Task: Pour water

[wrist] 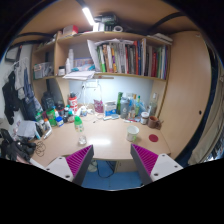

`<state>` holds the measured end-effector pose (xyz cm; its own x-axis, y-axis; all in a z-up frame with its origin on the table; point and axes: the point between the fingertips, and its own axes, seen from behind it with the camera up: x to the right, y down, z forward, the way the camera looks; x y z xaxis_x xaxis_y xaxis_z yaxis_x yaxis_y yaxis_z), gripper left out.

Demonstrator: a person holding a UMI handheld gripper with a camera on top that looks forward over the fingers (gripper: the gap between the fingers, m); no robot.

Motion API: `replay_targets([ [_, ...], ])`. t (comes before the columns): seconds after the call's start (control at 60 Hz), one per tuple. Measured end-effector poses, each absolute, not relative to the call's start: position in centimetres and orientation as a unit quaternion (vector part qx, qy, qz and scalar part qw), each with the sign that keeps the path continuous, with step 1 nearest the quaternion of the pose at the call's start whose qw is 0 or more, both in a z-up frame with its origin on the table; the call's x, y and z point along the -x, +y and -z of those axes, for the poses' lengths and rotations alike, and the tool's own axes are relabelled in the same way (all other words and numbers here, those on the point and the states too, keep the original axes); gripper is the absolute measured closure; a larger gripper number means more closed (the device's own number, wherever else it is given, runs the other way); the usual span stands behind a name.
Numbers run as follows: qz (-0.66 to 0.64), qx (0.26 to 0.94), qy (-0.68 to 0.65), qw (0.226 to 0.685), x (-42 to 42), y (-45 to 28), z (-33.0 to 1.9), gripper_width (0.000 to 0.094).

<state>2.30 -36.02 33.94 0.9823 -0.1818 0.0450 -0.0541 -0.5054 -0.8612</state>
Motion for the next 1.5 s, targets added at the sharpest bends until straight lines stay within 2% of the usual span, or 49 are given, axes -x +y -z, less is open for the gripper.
replay_targets([
  [0.267, 0.086, 0.860, 0.072, 0.497, -1.0, -37.1, -33.7, 0.0100],
  [0.467, 0.082, 0.851, 0.043, 0.518, -0.9, -33.9, -32.0, 0.0094],
  [0.667, 0.048, 0.845, -0.013, 0.533, 1.7, -27.2, -24.5, 0.0093],
  [0.9, -0.041, 0.821, -0.022, 0.569, 9.8, -14.6, -15.4, 0.0090],
  [1.1, -0.040, 0.811, -0.034, 0.582, 14.5, -4.6, -8.7, 0.0094],
  [1.267, -0.022, 0.791, -0.013, 0.611, 14.8, 0.9, -8.3, 0.0091],
  [1.333, -0.012, 0.775, -0.003, 0.631, 14.3, 2.3, -9.2, 0.0140],
  [1.383, -0.005, 0.774, 0.002, 0.633, 13.9, 3.1, -9.1, 0.0394],
  [1.5, 0.000, 0.775, 0.022, 0.631, 13.2, 3.5, -8.9, 0.0453],
])
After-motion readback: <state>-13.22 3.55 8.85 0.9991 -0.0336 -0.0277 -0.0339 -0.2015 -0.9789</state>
